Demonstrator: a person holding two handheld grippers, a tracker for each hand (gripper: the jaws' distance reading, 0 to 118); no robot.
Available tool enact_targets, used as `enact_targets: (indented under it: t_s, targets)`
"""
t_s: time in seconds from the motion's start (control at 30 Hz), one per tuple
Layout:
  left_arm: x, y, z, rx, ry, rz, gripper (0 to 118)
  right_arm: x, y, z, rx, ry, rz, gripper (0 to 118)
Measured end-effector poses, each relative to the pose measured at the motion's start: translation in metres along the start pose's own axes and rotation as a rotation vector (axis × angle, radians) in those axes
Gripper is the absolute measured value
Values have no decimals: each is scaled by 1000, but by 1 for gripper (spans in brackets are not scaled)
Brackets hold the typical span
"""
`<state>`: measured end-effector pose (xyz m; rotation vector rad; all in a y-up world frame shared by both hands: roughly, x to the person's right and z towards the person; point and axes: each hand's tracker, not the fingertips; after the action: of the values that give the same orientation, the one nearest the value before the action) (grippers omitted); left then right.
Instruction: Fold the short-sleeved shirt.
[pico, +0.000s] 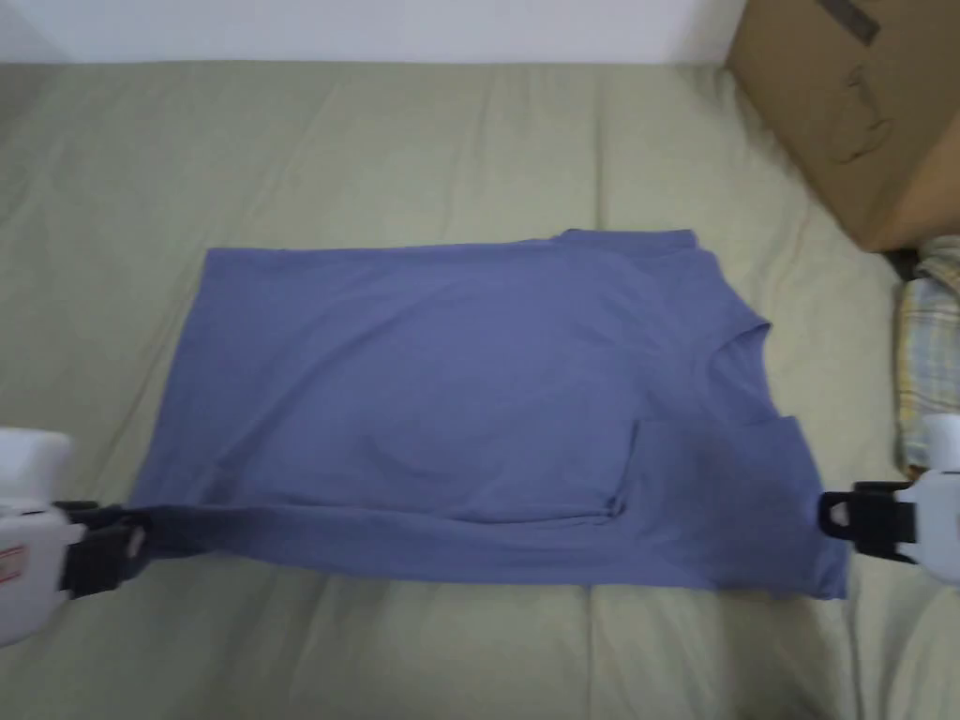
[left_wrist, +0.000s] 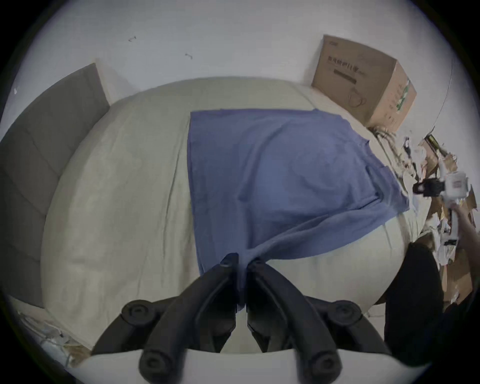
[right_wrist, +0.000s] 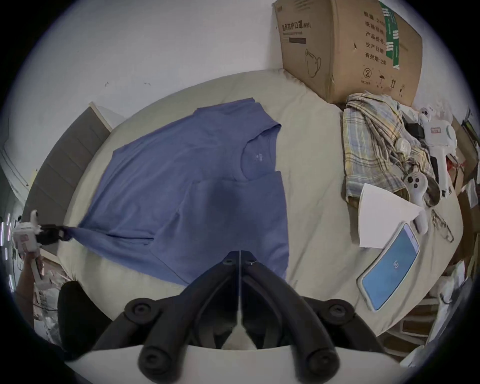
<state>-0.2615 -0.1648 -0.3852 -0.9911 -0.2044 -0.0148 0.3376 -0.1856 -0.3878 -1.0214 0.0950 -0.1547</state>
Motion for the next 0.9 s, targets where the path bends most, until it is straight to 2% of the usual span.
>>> enact_targets:
  t_s: [0.03,0.07,0.13,0.17,0.27,0.3,0.33,0.4,0.43,0.47,0.5,0.53,0.73,0.9]
  targets:
    - [0,1,3,7,-11,16,3,4,-1,-5,-6,-11,5,47]
    - [0,1,3,7,-21,36,3,8,-2,-11,-24,-22,10,63]
    - [-2,1,4,-2,-49,82,3,16,-5,-28,-128,-74,-2,118]
    - [-2,1,4,-6,-53,90,3,18,-5,-31,-114,-41,-13,116]
    - [-2,1,2,-12,-52,105,3,20,-7,-57,-215,-110,27,115]
    - [-2,1,1,-17,-53,107,3,20,-9,-62,-238,-125,52,114]
    - [-1,1,0,-19,-53,105,3,19,-12,-64,-257,-138,71,107]
    - [0,1,-1,-32,-41,99,3,25,-16,-68,-247,-102,73,71]
    - [-1,1,-2,-34,-40,98,3,25,-17,-64,-235,-101,81,63]
    - [-1,0,-2,-33,-36,98,3,25,-15,-59,-217,-67,97,41]
    - [-1,0,-3,-34,-33,97,3,21,-16,-50,-209,-13,69,7]
    - [-2,0,-2,-35,-32,97,3,21,-15,-46,-187,-11,46,7]
    - [-4,-6,0,-17,-13,91,3,22,-11,-30,-168,-2,34,7]
    - [-5,-3,6,31,-19,101,3,22,1,-8,-129,51,-24,7]
